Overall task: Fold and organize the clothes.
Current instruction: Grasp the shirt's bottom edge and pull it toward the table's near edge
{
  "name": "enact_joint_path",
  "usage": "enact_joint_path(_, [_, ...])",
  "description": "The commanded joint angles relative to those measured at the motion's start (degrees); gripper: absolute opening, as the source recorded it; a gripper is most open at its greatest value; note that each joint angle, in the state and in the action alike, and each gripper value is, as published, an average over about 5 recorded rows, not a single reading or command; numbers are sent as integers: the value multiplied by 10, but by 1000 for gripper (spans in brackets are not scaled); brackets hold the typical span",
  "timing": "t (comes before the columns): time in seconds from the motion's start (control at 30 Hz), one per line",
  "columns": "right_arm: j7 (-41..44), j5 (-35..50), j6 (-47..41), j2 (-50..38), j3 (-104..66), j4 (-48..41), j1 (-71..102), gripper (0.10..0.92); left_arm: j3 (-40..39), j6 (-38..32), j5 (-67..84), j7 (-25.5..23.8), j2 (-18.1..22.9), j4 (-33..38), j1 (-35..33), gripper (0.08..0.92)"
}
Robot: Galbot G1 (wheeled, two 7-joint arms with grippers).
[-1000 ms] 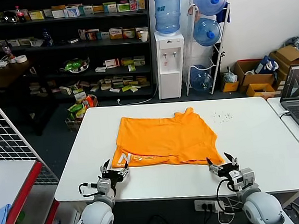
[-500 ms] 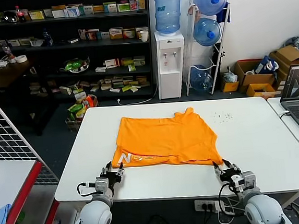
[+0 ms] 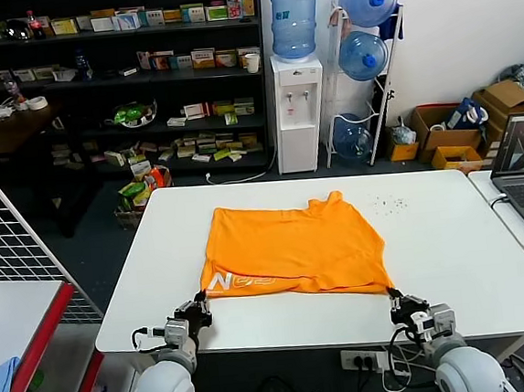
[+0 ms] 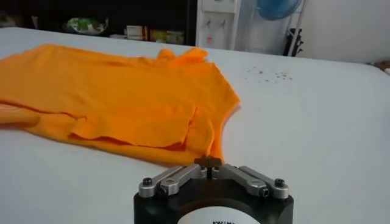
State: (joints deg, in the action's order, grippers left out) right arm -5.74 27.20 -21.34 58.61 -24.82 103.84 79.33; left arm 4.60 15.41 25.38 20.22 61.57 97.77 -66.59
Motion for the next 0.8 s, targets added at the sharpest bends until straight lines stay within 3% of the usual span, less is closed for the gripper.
enact_joint_path(0.03, [-18,12,-15,-28,-13,70,62,125,3,3,8,6,-26,67,-47,95])
enact_joint_path(0.5, [-44,10,-52,-48,-38,151,180,125,26,18,8,17,-103,172,-210,94])
enact_joint_path(0.67, [-48,12,-61,-48,-41,161,185,128,31,37,5,11,-103,189,-227,96])
enact_joint_path(0.8, [-52,27,-66,-57,-52,181,183,199,35,47,5,11,-100,202,-218,143])
